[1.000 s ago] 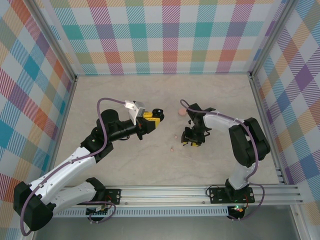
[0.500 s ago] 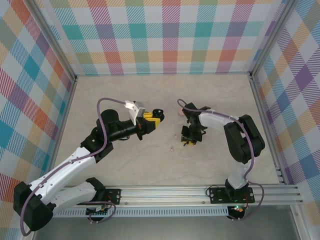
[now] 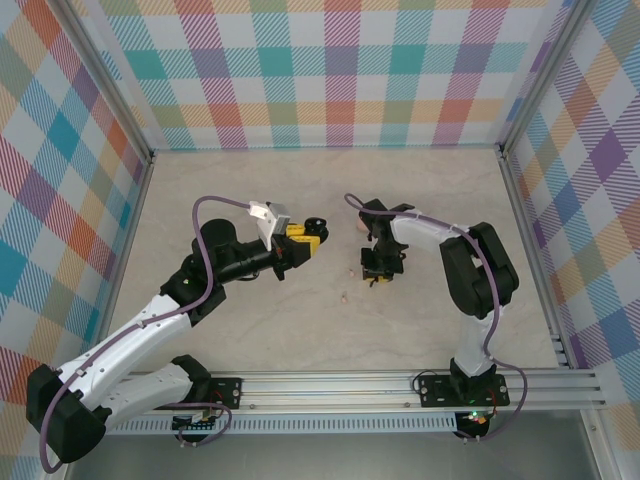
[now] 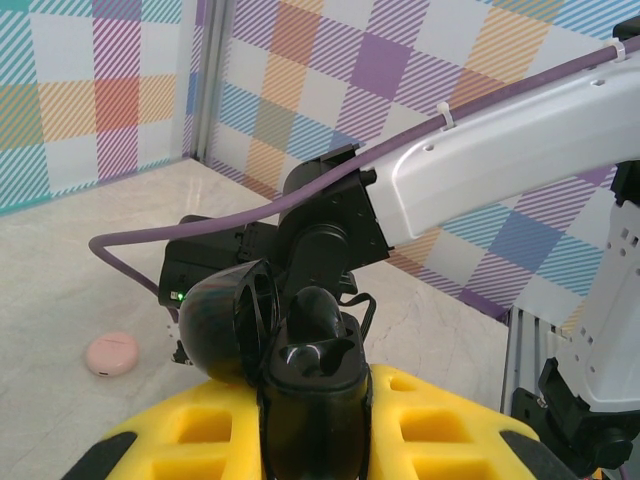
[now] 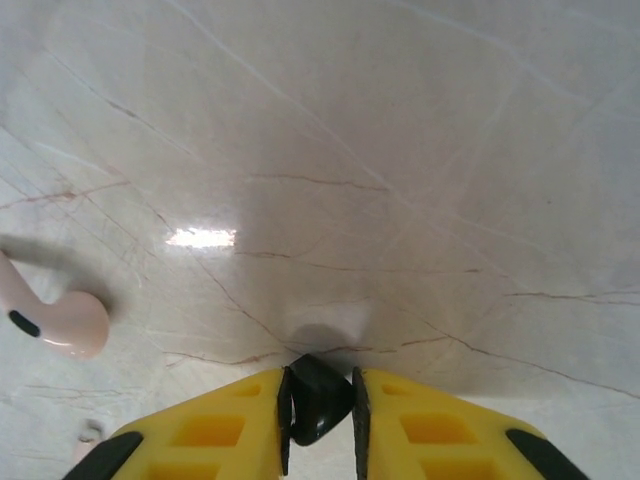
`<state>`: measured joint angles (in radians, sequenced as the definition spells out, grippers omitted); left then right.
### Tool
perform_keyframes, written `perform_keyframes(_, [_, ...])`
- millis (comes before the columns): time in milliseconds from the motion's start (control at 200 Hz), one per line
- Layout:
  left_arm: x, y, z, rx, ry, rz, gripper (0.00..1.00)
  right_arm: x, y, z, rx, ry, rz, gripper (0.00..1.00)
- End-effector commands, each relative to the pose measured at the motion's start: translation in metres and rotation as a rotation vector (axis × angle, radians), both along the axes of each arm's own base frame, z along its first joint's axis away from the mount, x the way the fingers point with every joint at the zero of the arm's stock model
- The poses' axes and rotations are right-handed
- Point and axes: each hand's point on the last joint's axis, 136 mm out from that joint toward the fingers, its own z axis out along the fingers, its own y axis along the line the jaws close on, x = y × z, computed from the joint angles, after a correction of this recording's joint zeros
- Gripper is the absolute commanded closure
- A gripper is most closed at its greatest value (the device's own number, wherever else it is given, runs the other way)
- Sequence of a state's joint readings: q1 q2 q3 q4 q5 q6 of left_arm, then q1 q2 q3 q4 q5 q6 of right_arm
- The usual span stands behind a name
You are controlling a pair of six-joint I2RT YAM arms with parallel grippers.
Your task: Insert the wireless bluetooth earbuds into the charging case
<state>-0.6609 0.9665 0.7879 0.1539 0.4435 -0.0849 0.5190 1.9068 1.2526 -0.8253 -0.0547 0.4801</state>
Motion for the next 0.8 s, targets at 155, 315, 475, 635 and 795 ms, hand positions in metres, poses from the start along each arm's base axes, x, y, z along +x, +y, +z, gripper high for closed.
perform_keyframes(155, [-0.008,-0.001,0.006,-0.008,-0.025,-0.022,0.81,0.002,-0.001,0.001,-0.028,0.008,-0.059,0.64])
perform_keyframes(315, [-0.008,-0.001,0.005,-0.005,-0.025,-0.021,0.81,0.005,0.002,-0.002,-0.018,0.006,-0.128,0.64])
perform_keyframes(475, [-0.008,-0.001,0.004,-0.005,-0.024,-0.022,0.81,0.008,0.000,-0.003,-0.036,-0.001,-0.177,0.65])
perform_keyframes(635, [-0.008,-0.001,0.004,-0.005,-0.024,-0.022,0.81,0.010,0.000,-0.003,-0.039,-0.005,-0.215,0.66])
perform_keyframes(795, [-0.008,-0.001,0.004,-0.006,-0.026,-0.023,0.81,0.012,0.003,-0.006,-0.030,0.001,-0.223,0.67])
